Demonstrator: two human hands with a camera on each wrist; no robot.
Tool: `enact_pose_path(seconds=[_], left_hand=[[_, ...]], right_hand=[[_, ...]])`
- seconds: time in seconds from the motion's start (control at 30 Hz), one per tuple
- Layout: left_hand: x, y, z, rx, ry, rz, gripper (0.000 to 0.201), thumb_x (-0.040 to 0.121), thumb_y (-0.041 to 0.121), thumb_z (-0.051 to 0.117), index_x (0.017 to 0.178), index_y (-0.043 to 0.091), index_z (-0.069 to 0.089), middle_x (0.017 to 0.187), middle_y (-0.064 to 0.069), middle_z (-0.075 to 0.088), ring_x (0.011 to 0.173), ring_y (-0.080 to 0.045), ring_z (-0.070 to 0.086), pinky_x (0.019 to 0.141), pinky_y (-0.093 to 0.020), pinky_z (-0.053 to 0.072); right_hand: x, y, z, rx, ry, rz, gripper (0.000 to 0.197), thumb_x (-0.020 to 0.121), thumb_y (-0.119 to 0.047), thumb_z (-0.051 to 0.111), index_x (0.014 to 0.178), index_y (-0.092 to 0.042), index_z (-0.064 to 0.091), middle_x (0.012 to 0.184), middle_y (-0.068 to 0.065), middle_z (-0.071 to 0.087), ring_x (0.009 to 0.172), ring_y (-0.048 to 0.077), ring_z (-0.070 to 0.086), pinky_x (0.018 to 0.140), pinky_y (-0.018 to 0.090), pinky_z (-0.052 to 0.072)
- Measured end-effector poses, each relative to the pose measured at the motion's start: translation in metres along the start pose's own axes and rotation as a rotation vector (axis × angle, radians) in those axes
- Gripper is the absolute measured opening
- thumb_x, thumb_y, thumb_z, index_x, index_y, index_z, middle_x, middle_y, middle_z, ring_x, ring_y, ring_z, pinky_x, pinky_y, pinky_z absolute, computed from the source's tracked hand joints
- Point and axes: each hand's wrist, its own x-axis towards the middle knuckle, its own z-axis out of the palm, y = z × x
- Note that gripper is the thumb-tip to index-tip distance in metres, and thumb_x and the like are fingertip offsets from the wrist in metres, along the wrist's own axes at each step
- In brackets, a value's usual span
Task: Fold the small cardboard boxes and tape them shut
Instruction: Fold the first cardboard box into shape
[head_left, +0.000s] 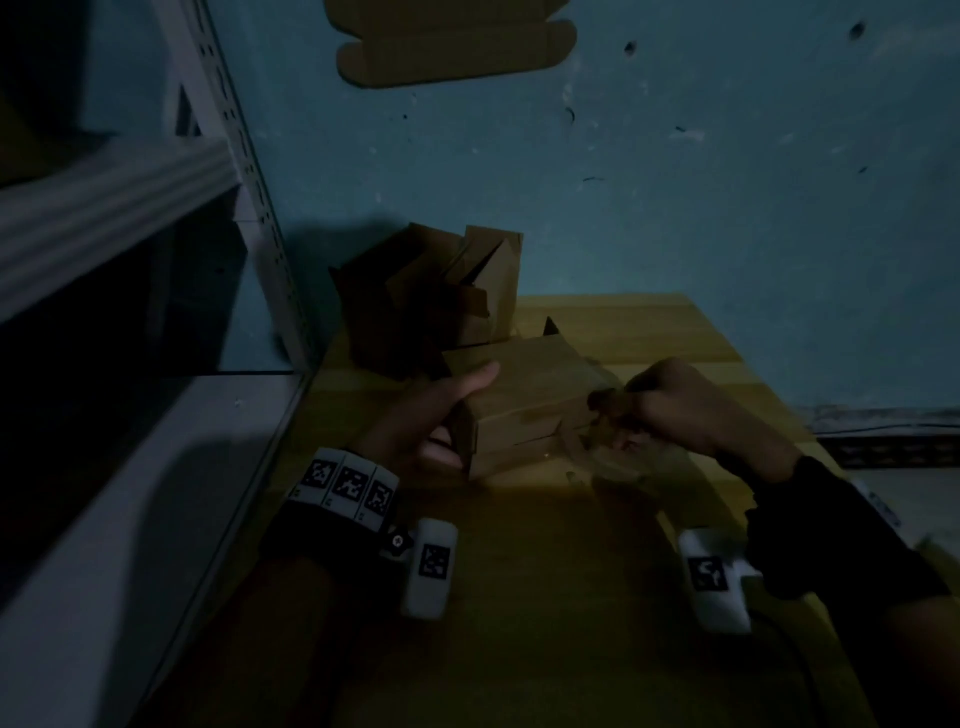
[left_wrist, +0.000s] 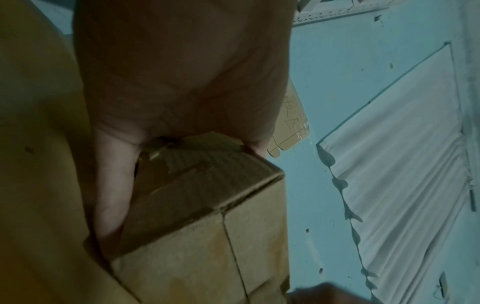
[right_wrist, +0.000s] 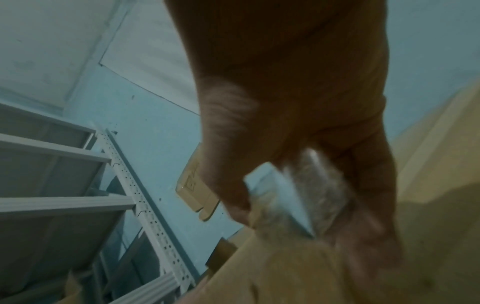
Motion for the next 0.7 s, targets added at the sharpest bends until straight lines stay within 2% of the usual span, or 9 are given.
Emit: enact_pose_path(seconds=[0.1,0.17,0.27,0.33,0.4,0.47,0.53,0.6,0.7], left_hand=[[0.001,0.002,0.002,0.001,0.023,-0.002,0.063,0.078,0.059,0.068,0.122,0.02,0.049,0.103,-0.007,0.063,0.089,-0.023,0.065,0.055,-0.03,0.055],[0.003,0.002,0.005,-0.004,0.048,-0.017,0.062,0.077,0.059,0.069,0.12,0.021,0.048,0.099,-0.006,0.06,0.085,-0.022,0.064,0.051,-0.029,0.054],[0.004,0.002,0.008,-0.021,0.069,-0.021,0.071,0.076,0.059,0.071,0.13,0.021,0.046,0.098,-0.005,0.059,0.084,-0.022,0.063,0.046,-0.028,0.054],[0.005,0.001,0.008,-0.018,0.057,-0.008,0.067,0.078,0.059,0.069,0.128,0.021,0.046,0.098,-0.005,0.059,0.085,-0.022,0.063,0.049,-0.028,0.055],[0.005,0.001,0.008,-0.028,0.054,-0.014,0.062,0.079,0.058,0.069,0.122,0.022,0.046,0.096,-0.005,0.058,0.084,-0.022,0.062,0.054,-0.031,0.055],[0.005,0.002,0.006,-0.031,0.055,-0.012,0.061,0.078,0.058,0.069,0.121,0.021,0.046,0.097,-0.006,0.059,0.085,-0.023,0.063,0.054,-0.032,0.056],[0.005,0.002,0.004,-0.031,0.046,-0.007,0.059,0.079,0.058,0.069,0.119,0.02,0.048,0.097,-0.007,0.06,0.085,-0.023,0.064,0.055,-0.032,0.056],[0.005,0.001,0.002,-0.032,0.041,-0.009,0.053,0.079,0.057,0.068,0.111,0.02,0.049,0.096,-0.007,0.061,0.084,-0.024,0.064,0.056,-0.032,0.055],[0.005,0.001,0.001,-0.031,0.034,-0.002,0.046,0.079,0.056,0.069,0.103,0.022,0.05,0.098,-0.009,0.062,0.086,-0.025,0.066,0.062,-0.036,0.058]], right_hand=[[-0.005,-0.009,0.002,0.077,-0.101,0.007,0.041,0.094,-0.04,0.064,0.073,-0.007,0.076,0.054,-0.012,0.066,0.046,-0.002,0.057,0.052,0.016,0.039],[-0.007,-0.015,0.012,0.087,-0.132,-0.009,0.043,0.085,-0.057,0.067,0.073,-0.016,0.075,0.055,-0.013,0.066,0.052,-0.005,0.059,0.059,0.016,0.043],[-0.006,-0.017,0.034,-0.107,-0.11,-0.098,0.059,0.071,-0.074,0.064,0.112,-0.031,0.067,0.098,-0.015,0.07,0.092,0.003,0.065,0.079,0.023,0.047],[-0.003,-0.014,0.046,-0.275,-0.042,-0.178,0.062,0.079,-0.071,0.063,0.124,-0.028,0.06,0.103,-0.01,0.067,0.093,0.01,0.063,0.074,0.024,0.044],[0.001,-0.012,0.049,-0.276,0.016,-0.211,0.043,0.086,-0.061,0.064,0.114,-0.027,0.063,0.095,-0.01,0.066,0.087,0.012,0.063,0.069,0.025,0.042],[0.005,-0.007,0.048,-0.24,0.022,-0.23,0.025,0.091,-0.051,0.066,0.099,-0.028,0.065,0.089,-0.011,0.068,0.082,0.012,0.064,0.07,0.029,0.048],[0.008,-0.002,0.043,-0.262,0.009,-0.234,0.023,0.093,-0.046,0.066,0.09,-0.023,0.069,0.08,-0.009,0.071,0.071,0.007,0.066,0.07,0.035,0.055],[0.007,-0.001,0.037,-0.277,-0.033,-0.243,0.029,0.094,-0.044,0.065,0.075,-0.022,0.069,0.066,-0.008,0.069,0.055,0.0,0.062,0.061,0.027,0.051],[0.006,-0.002,0.032,-0.245,-0.057,-0.227,0.033,0.095,-0.042,0.064,0.074,-0.017,0.071,0.067,-0.005,0.07,0.049,-0.006,0.057,0.056,0.017,0.036]])
